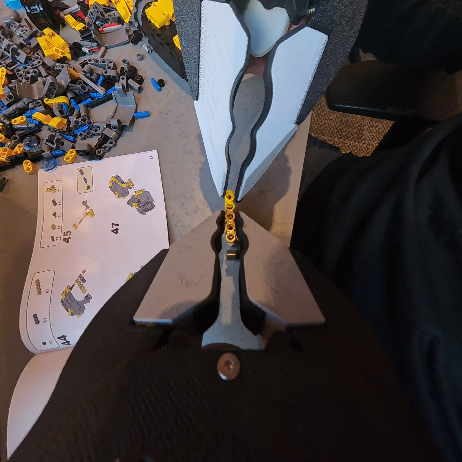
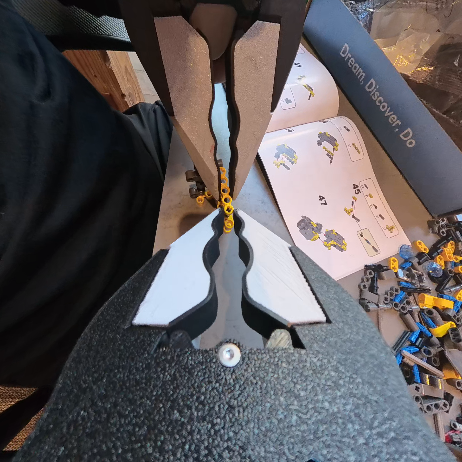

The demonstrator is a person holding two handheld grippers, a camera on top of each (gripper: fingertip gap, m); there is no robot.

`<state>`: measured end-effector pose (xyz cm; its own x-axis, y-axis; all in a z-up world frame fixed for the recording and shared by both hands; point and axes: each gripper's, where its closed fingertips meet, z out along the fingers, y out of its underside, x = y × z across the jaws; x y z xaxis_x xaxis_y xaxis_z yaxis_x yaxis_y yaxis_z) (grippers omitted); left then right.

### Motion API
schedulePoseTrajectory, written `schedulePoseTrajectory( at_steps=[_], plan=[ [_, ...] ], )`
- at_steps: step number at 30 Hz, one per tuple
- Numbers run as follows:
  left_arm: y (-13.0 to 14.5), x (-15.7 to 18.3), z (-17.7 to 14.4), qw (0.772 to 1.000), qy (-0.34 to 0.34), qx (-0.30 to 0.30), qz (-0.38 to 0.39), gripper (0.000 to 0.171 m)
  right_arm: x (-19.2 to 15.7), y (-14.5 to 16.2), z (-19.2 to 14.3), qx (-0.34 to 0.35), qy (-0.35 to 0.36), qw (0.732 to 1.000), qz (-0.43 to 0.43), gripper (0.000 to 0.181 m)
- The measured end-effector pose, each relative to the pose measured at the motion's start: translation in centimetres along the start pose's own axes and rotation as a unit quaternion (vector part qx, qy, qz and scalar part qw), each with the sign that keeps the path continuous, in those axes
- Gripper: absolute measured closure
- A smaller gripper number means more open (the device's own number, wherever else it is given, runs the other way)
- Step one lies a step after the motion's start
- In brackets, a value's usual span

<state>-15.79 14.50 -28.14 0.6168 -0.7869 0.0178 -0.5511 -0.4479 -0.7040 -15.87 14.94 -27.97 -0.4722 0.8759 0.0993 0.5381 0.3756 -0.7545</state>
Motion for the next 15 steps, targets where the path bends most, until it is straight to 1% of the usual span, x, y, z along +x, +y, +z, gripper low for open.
schedulePoseTrajectory(
  at_steps=[15],
  plan=[
    [0.04, 0.14, 0.19, 1.0, 0.003, -0.003, 0.002, 0.167, -0.22, -0.05, 0.0, -0.003, -0.001, 1.0, -0.004, 0.175]
  ],
)
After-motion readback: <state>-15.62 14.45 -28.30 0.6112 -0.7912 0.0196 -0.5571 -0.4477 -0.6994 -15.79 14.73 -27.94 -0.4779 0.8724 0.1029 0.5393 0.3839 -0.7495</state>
